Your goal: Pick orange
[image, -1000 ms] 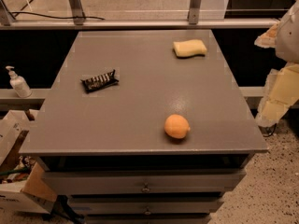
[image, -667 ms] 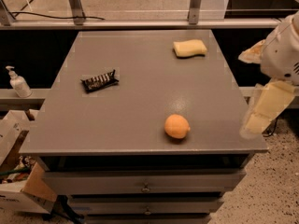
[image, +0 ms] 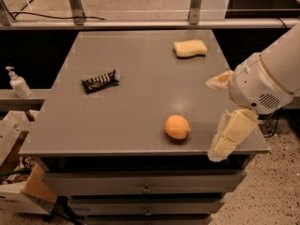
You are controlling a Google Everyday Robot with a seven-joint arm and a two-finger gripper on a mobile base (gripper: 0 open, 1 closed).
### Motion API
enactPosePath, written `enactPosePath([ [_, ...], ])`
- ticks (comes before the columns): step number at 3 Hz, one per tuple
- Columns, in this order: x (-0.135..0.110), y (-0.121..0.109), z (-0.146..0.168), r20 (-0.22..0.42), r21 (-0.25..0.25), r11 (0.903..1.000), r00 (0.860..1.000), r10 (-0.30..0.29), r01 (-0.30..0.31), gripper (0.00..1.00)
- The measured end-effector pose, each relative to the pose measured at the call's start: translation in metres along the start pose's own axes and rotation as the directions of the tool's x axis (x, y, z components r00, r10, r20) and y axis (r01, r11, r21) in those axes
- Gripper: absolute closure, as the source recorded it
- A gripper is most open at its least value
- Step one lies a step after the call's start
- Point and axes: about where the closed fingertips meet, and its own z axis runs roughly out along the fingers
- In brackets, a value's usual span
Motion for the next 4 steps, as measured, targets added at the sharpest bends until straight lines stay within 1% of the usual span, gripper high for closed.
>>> enactPosePath([
  [1, -0.013, 0.010, 0.024, 0.065, -0.049, 0.9988, 0.998, 0.003, 0.000, 0.00],
  [2, -0.013, 0.010, 0.024, 0.066, -0.048, 0.9989, 0.998, 0.001, 0.002, 0.00],
  [3, -0.017, 0.005, 0.030, 0.100, -0.017, 0.9992, 0.994, -0.035, 0.037, 0.00],
  [4, -0.024, -0.008, 0.043, 0.148, 0.032, 0.9964, 0.986, -0.083, 0.079, 0.00],
])
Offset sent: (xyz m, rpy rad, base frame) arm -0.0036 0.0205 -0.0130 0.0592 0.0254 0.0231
